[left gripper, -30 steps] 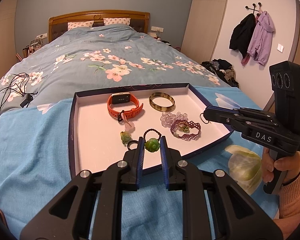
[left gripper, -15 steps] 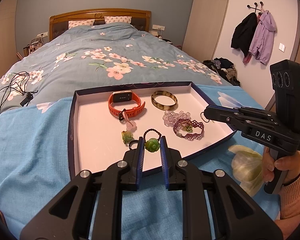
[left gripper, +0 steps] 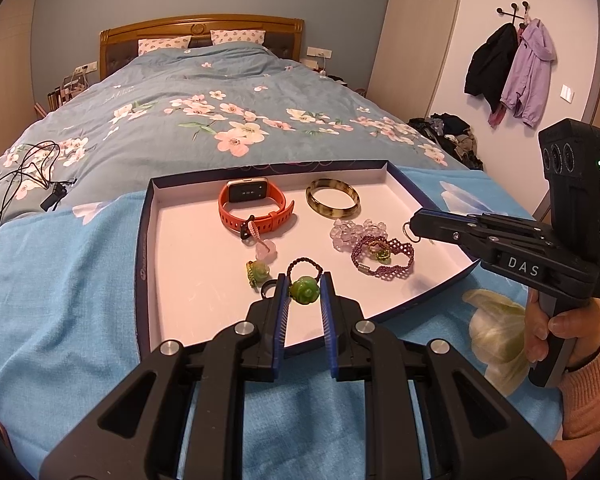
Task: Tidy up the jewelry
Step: 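Move the left gripper with the green ring over the box while the right gripper carries the silver ring inside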
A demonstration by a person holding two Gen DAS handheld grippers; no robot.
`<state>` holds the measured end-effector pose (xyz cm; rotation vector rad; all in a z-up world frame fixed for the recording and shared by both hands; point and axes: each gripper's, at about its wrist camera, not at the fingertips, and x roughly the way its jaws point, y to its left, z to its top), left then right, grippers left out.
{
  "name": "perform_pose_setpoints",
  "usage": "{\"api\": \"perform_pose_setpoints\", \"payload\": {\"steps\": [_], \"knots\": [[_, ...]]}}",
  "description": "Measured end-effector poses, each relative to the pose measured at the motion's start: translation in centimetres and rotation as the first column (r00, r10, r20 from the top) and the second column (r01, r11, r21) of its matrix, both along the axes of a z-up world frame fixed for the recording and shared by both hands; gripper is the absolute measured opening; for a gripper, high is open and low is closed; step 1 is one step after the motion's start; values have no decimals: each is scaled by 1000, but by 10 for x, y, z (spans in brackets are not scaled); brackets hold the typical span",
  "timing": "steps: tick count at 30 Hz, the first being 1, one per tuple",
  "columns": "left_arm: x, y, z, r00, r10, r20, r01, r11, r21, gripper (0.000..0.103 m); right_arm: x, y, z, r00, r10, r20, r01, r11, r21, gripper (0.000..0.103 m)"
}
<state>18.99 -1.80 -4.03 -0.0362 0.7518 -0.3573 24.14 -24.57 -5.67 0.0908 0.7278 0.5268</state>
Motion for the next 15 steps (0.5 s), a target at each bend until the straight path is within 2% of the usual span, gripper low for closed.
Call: {"api": "perform_pose_setpoints", "payload": {"steps": [15], "knots": [[3, -2, -3, 1000, 3, -9, -3, 1000, 3, 16, 3, 2, -3, 1000, -6, -9, 6, 1000, -6, 4]]}}
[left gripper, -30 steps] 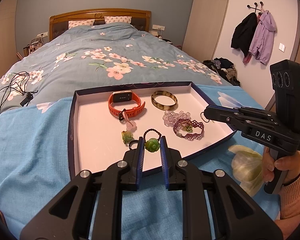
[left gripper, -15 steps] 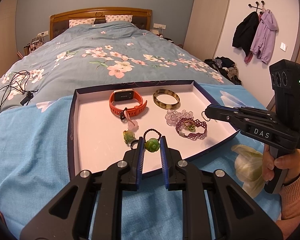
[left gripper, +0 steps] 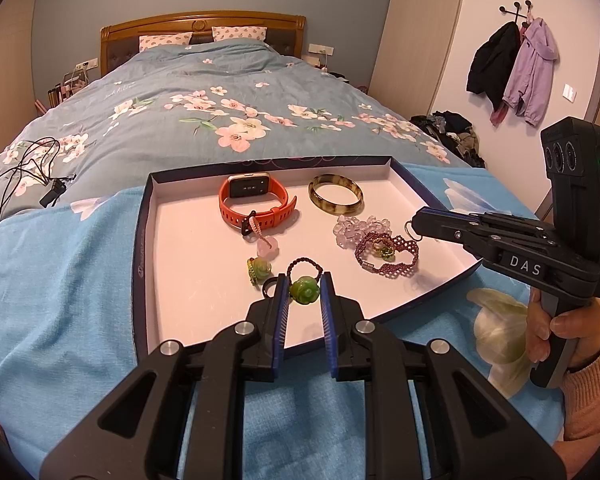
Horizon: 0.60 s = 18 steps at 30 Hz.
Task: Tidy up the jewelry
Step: 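Move the left gripper with the green ring over the box while the right gripper carries the silver ring inside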
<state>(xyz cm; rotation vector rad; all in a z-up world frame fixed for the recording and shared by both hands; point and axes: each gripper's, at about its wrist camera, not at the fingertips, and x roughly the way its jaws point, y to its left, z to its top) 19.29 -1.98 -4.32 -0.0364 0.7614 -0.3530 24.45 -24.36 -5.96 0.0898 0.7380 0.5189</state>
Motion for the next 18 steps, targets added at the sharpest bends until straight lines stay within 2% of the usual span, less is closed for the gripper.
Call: {"api": "perform_pose_setpoints", "payload": {"steps": [18], "knots": [[5, 0, -9, 1000, 8, -20, -8, 1000, 10, 16, 5, 2, -8, 1000, -10, -17, 10, 1000, -26, 4]]}}
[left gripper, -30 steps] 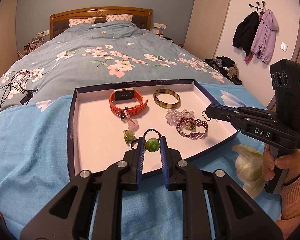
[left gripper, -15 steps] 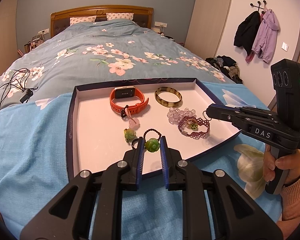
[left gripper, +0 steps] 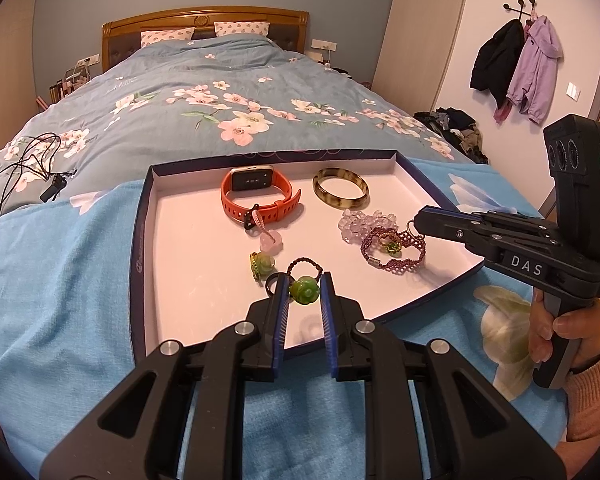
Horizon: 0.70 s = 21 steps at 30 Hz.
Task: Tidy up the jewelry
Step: 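Move the left gripper with the green ring over the box while the right gripper carries the silver ring inside, then lower both rings into the box and open both grippers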
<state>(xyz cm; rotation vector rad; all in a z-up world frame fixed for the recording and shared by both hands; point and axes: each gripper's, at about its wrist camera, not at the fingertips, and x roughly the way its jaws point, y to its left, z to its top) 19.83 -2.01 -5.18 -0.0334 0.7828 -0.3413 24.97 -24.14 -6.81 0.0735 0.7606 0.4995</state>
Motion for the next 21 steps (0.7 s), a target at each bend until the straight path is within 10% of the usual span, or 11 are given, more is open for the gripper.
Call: {"api": "perform_pose_setpoints", "payload": {"steps": [21], "knots": [[9, -3, -13, 999, 9, -46, -9, 1000, 15, 17, 5, 10, -10, 999, -16, -30, 14, 997, -71, 6]]}}
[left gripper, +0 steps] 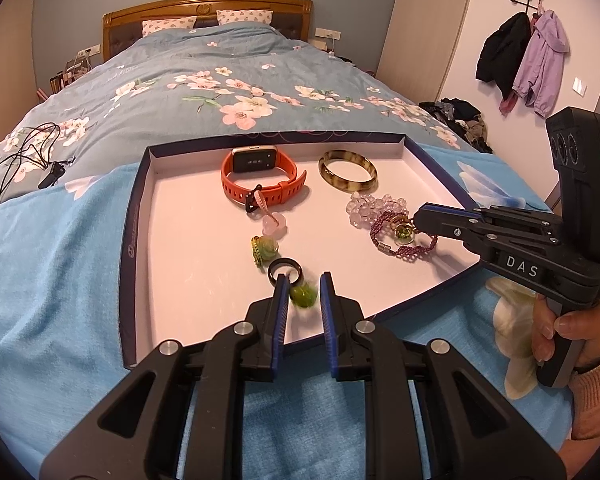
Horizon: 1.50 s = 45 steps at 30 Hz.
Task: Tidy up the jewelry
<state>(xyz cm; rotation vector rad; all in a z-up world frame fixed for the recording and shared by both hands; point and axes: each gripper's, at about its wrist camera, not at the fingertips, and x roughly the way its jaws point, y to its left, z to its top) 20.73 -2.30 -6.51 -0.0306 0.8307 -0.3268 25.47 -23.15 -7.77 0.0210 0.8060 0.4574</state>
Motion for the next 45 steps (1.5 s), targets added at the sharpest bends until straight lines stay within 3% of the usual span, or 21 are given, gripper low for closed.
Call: {"api": "perform_pose_setpoints", "payload": {"steps": [5, 12, 19, 22, 24, 30, 36, 45], "knots": [[0, 2, -1, 1000, 11, -7, -11, 1000, -6, 17, -1, -1, 1, 1000, -11, 4, 11, 1000, -3, 7], [-7, 5, 4, 1000, 26, 10, -26, 1000, -11, 35, -12, -5, 8, 999, -27, 39, 27, 1000, 4, 24], [-26, 15, 15, 995, 73, 66, -71, 997, -32, 62, -37, -7, 26, 991, -46, 125, 45, 999, 9, 63], [-42, 17, 23, 988, 99, 116, -96, 995, -24, 93, -55, -5, 34, 981, -47, 186, 45, 999, 12, 82], [-53, 20, 29, 981, 114, 155, -110, 993, -30, 97, -67, -4, 39, 972, -59, 228, 59, 998, 3, 95], [-91, 26, 49, 952, 154, 265, -154, 988, -20, 97, -103, -1, 48, 942, -87, 324, 89, 996, 8, 96], [-134, 33, 64, 909, 193, 368, -195, 980, -33, 97, -142, 1, 51, 886, -123, 448, 140, 990, -5, 96], [-187, 31, 78, 851, 202, 485, -219, 975, -22, 97, -173, 0, 53, 852, -137, 505, 162, 987, -7, 96]]}}
